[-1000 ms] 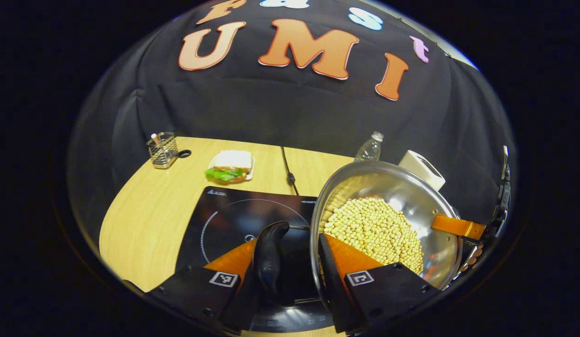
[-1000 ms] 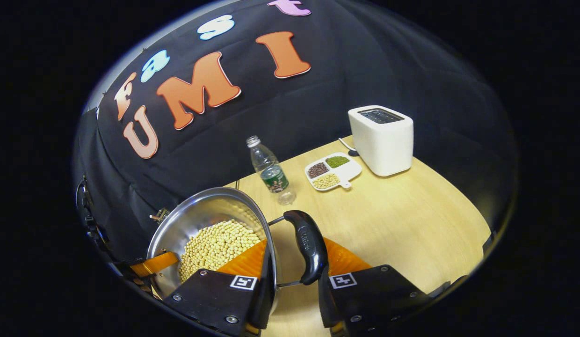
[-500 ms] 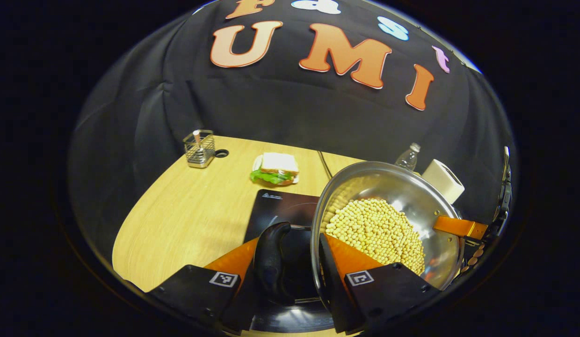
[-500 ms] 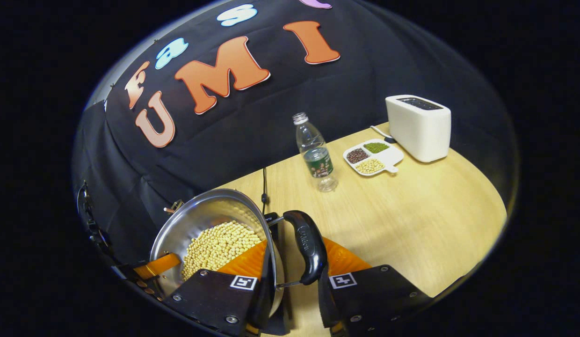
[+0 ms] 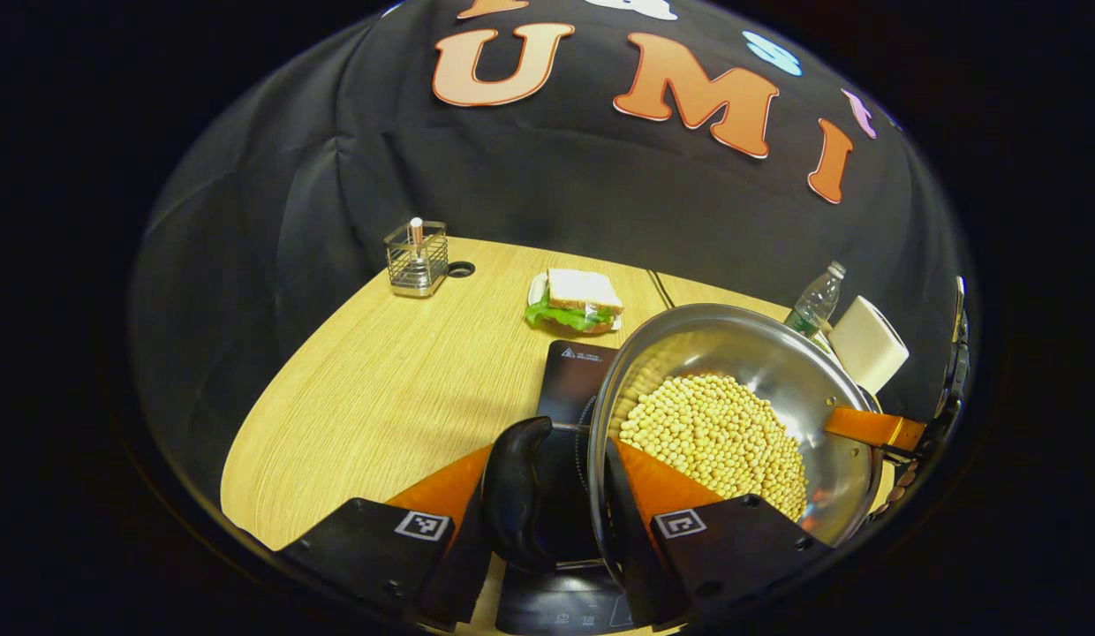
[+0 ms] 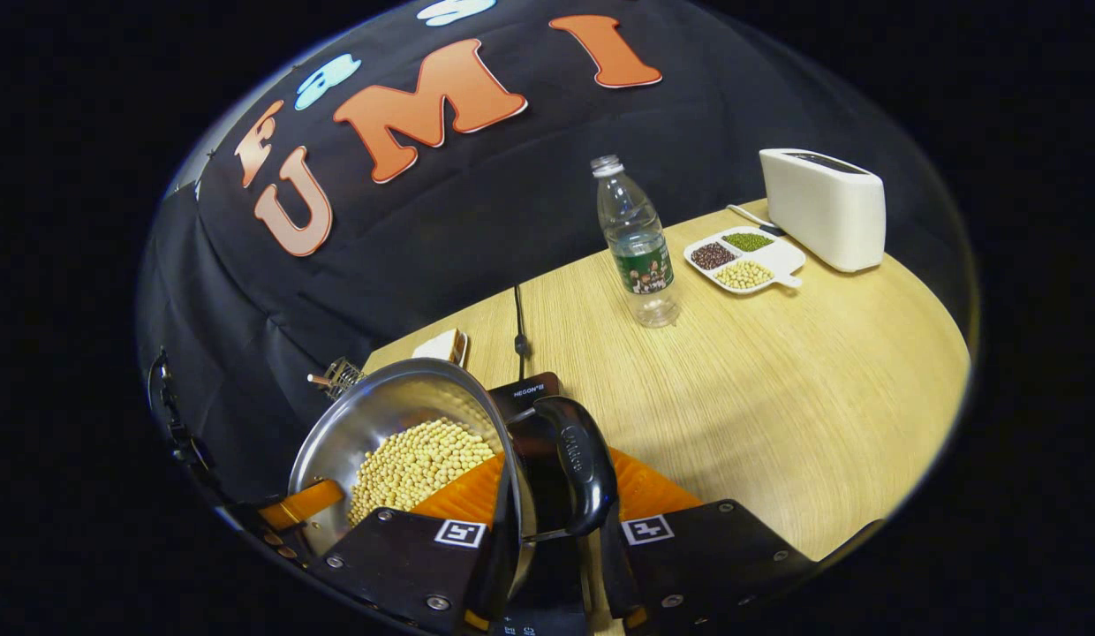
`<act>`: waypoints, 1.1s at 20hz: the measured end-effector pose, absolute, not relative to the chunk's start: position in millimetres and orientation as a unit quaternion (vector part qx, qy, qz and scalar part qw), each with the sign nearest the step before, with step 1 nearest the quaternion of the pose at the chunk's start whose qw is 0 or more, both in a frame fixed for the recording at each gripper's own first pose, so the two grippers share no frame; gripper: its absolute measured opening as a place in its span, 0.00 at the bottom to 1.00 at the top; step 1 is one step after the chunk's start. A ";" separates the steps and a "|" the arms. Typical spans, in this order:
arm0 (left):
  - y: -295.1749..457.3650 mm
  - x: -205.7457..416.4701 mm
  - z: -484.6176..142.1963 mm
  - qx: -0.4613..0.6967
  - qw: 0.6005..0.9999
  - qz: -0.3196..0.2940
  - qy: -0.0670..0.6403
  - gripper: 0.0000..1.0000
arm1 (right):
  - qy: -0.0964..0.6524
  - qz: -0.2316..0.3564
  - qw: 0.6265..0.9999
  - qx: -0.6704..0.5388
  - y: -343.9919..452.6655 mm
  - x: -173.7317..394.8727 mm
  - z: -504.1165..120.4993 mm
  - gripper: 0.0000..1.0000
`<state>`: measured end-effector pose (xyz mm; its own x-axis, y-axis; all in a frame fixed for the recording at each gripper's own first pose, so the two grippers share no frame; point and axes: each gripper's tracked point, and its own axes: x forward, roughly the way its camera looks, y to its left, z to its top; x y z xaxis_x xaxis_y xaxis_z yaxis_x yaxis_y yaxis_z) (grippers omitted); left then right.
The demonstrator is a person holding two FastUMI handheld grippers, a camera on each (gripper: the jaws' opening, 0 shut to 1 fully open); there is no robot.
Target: First push the handle of the pot to place it horizontally, then grasp the pot with both hands and set it on the induction cooktop.
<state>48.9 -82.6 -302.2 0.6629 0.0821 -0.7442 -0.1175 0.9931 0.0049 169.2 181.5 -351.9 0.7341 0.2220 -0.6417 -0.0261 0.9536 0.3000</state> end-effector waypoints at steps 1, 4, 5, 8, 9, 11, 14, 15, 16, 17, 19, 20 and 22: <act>-83.7 50.7 -301.7 -0.021 0.911 0.055 0.407 0.70 | 0.361 0.068 0.920 0.137 183.6 170.0 -354.9 0.42; -83.1 51.5 -300.9 -0.017 0.912 0.055 0.407 0.67 | 0.362 0.066 0.919 0.141 186.0 173.0 -360.7 0.42; -83.2 50.1 -300.4 -0.017 0.911 0.055 0.408 0.70 | 0.365 0.065 0.918 0.141 186.2 173.5 -363.1 0.37; -87.5 54.5 -302.7 -0.017 0.909 0.050 0.413 0.70 | 0.381 0.067 0.912 0.139 187.0 171.2 -370.4 0.43; -87.8 58.7 -299.5 -0.015 0.912 0.047 0.408 0.70 | 0.379 0.067 0.912 0.139 187.5 174.9 -370.8 0.45; -85.4 55.8 -300.1 -0.017 0.911 0.045 0.409 0.66 | 0.375 0.071 0.914 0.140 187.7 172.6 -371.8 0.45; -80.4 56.2 -290.9 0.001 0.914 0.043 0.403 0.77 | 0.360 0.078 0.920 0.134 188.8 172.1 -362.5 0.50; -78.5 58.7 -274.0 0.013 0.921 0.050 0.387 0.75 | 0.350 0.073 0.926 0.125 184.0 176.2 -360.4 0.46; -73.4 61.3 -256.6 0.028 0.927 0.058 0.369 0.81 | 0.343 0.067 0.930 0.113 175.3 175.3 -355.8 0.60; -69.2 59.8 -235.8 0.038 0.933 0.066 0.352 0.99 | 0.336 0.063 0.935 0.099 167.6 174.5 -349.8 0.73; -73.7 55.6 -207.8 0.044 0.944 0.074 0.319 0.98 | 0.318 0.071 0.943 0.067 153.9 169.5 -332.7 0.93; -75.9 54.1 -190.5 0.041 0.950 0.079 0.299 0.98 | 0.303 0.077 0.948 0.056 147.8 165.9 -319.2 0.96; -85.9 48.9 -153.0 0.044 0.962 0.081 0.256 0.99 | 0.250 0.059 0.966 0.031 122.1 165.1 -281.7 0.97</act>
<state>48.9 -85.9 -153.0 0.8557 0.1778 -0.4859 -0.1325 0.9831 0.1264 165.1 122.1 -281.7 0.8677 0.1283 -0.4802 -0.0977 0.9913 0.0882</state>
